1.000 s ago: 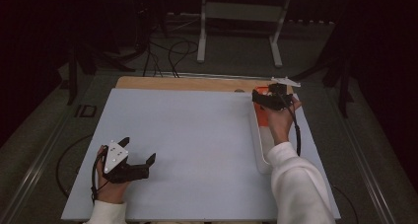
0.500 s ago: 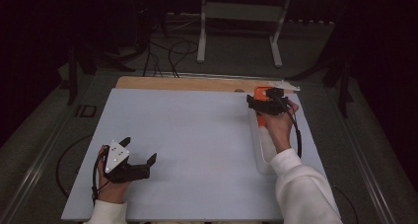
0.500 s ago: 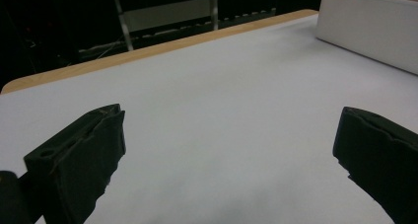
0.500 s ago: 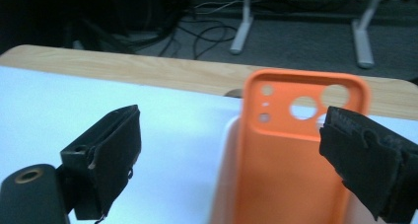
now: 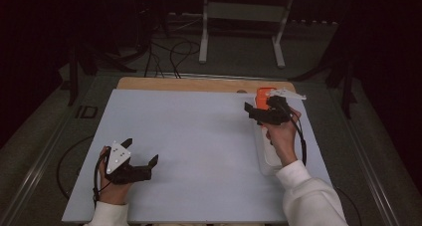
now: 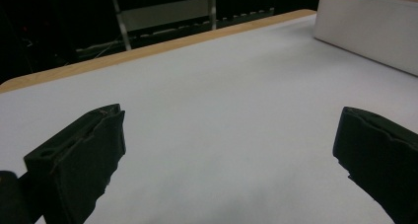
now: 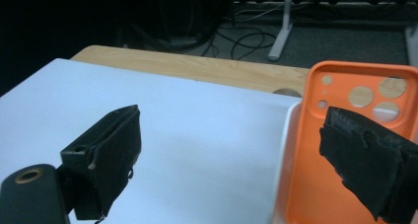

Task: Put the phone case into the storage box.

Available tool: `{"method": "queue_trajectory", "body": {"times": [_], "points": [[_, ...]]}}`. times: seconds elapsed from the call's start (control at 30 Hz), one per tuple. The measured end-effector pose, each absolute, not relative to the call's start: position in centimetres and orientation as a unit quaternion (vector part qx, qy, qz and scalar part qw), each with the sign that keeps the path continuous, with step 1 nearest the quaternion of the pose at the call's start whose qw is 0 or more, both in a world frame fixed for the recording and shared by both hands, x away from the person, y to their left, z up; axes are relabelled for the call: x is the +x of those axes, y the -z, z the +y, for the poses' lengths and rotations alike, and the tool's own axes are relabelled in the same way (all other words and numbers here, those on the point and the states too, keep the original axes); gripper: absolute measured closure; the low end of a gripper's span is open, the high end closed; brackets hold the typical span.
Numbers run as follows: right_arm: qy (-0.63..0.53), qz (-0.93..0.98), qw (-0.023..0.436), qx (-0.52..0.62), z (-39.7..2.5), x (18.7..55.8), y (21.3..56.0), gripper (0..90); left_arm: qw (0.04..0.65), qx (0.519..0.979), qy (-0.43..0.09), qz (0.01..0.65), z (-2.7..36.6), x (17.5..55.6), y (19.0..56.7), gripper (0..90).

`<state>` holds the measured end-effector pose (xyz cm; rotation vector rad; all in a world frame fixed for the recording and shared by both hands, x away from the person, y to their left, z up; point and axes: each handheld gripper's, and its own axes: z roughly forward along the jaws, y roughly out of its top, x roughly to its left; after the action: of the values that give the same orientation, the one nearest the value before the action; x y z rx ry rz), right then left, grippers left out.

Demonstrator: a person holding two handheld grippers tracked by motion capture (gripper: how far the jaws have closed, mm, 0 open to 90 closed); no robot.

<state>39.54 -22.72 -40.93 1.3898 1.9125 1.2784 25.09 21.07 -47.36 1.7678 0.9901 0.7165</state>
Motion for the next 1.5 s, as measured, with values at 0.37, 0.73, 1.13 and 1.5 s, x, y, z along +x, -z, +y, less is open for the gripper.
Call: {"method": "queue_trajectory", "body": {"times": [0.37,0.73,1.13,1.5], "points": [[-0.457,0.717,0.218,0.479,-21.9,36.8,40.9,9.7,0.476,0.724,-0.292,0.404,21.0,25.2,47.4,0.1],[-0.47,0.731,0.207,0.449,-20.7,33.5,41.9,9.7,0.476,0.726,-0.289,0.403,21.0,25.2,47.3,0.1],[-0.507,0.732,0.206,0.407,-21.1,29.1,43.9,9.7,0.483,0.727,-0.284,0.397,21.1,25.0,47.1,0.1],[-0.547,0.73,0.189,0.362,-22.2,26.3,45.7,9.8,0.485,0.736,-0.28,0.381,21.3,24.6,47.1,0.1]]}}
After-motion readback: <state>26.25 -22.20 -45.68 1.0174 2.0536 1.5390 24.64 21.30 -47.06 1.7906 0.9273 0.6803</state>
